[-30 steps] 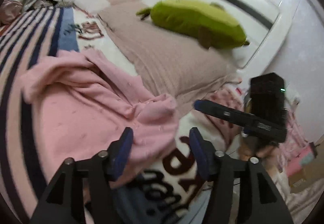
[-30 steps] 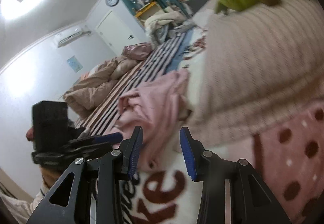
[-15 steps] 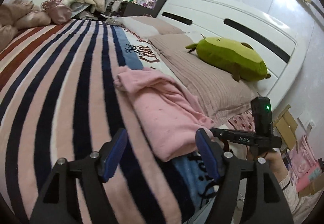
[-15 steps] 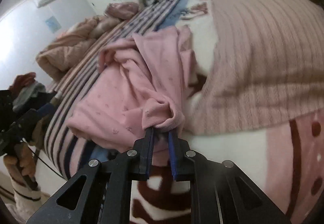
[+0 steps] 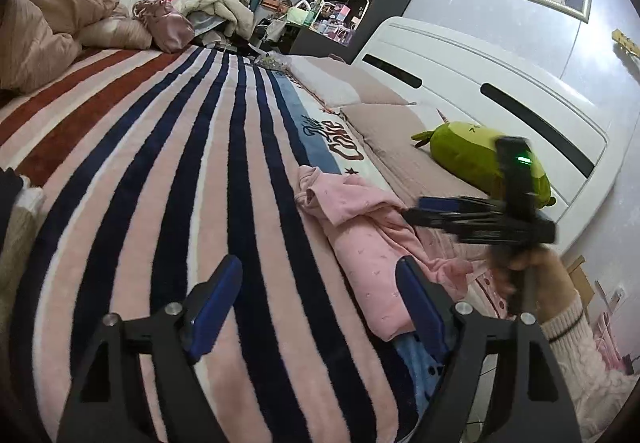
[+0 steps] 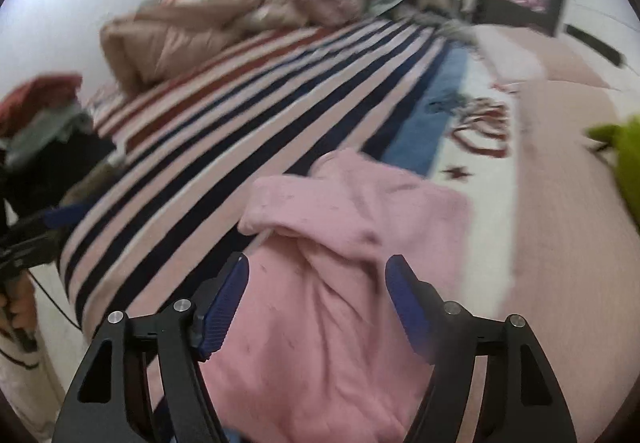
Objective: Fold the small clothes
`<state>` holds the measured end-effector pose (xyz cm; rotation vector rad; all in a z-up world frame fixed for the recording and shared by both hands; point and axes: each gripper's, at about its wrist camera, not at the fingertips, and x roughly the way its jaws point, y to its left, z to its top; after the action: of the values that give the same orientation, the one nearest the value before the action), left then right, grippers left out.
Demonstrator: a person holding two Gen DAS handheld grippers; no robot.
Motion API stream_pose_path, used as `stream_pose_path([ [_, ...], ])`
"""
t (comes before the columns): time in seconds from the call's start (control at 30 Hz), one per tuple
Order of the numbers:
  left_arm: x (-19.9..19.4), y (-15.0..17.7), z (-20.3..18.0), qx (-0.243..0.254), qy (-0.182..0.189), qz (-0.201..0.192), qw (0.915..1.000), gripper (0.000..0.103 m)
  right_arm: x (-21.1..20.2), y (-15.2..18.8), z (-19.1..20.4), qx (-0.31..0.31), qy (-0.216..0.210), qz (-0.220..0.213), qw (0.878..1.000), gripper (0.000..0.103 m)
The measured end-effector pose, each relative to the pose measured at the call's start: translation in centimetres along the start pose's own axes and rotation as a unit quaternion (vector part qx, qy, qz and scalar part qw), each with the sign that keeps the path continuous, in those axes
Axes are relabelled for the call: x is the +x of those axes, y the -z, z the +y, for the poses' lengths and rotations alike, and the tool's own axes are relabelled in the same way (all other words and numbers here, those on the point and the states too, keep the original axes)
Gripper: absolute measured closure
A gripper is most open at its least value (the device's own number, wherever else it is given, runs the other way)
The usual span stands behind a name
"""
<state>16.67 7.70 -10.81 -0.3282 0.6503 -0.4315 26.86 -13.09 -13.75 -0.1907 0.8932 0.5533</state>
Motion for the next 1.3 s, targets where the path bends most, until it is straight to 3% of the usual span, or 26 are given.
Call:
stream_pose_path([
  [0.13,0.4,0.2,-0.2,-0.005,0.008,0.009,0.9999,0.027,4.4,-1.0,-1.2,0.013,0.064,0.043,0.997,0.039],
  [0.17,0.4,0.2,-0.3,-0.004,0.010,0.011,0.9999,0.027,4.7,-1.2,-3.1,0.043,0.079,0.044,0.995,0.046],
  [0.27,1.1,0.0,-0.5,0.000,0.013,0.019,0.9997,0.027,4.1,-1.0,-9.2,0.152,0.096,0.026,0.983,0.048],
  [0.33,1.5,0.0,-0.8,0.000,0.017,0.025,0.9995,0.027,3.6,-0.6,-12.3,0.188,0.150,0.020,0.971,0.051],
  [0.4,2.1,0.1,-1.1,-0.002,0.024,0.032,0.9992,0.027,3.0,-0.1,-14.5,0.203,0.188,0.019,0.961,0.073],
  [0.6,6.2,0.7,-2.4,-0.007,0.066,0.077,0.9948,0.026,-2.0,2.7,-12.1,0.189,0.090,-0.030,0.978,0.067],
  [0.73,10.6,1.1,-3.2,-0.026,0.101,0.120,0.9873,0.024,-2.7,7.3,-9.8,0.192,0.016,-0.002,0.981,0.067],
  [0.87,13.9,1.9,-4.3,-0.036,0.108,0.152,0.9818,0.025,-2.6,11.7,-8.1,0.212,-0.029,0.002,0.977,0.079],
  [0.93,14.8,2.7,-4.9,-0.034,0.105,0.164,0.9803,0.036,-2.7,13.3,-7.3,0.230,-0.046,-0.008,0.972,0.079],
  [1.0,14.6,3.1,-5.0,-0.028,0.091,0.158,0.9829,0.056,-2.9,14.5,-6.5,0.237,-0.055,-0.016,0.970,0.079],
  [1.1,13.4,3.5,-4.7,-0.033,0.100,0.149,0.9832,0.073,-3.0,15.1,-6.0,0.254,-0.081,-0.019,0.963,0.079],
  [1.2,11.2,3.9,-5.0,-0.013,0.109,0.144,0.9835,0.076,-3.2,15.4,-4.8,0.248,-0.107,-0.013,0.963,0.079],
  [1.3,7.9,4.7,-4.5,0.002,0.114,0.149,0.9823,0.076,-3.8,16.0,-2.8,0.233,-0.168,0.000,0.958,0.079],
])
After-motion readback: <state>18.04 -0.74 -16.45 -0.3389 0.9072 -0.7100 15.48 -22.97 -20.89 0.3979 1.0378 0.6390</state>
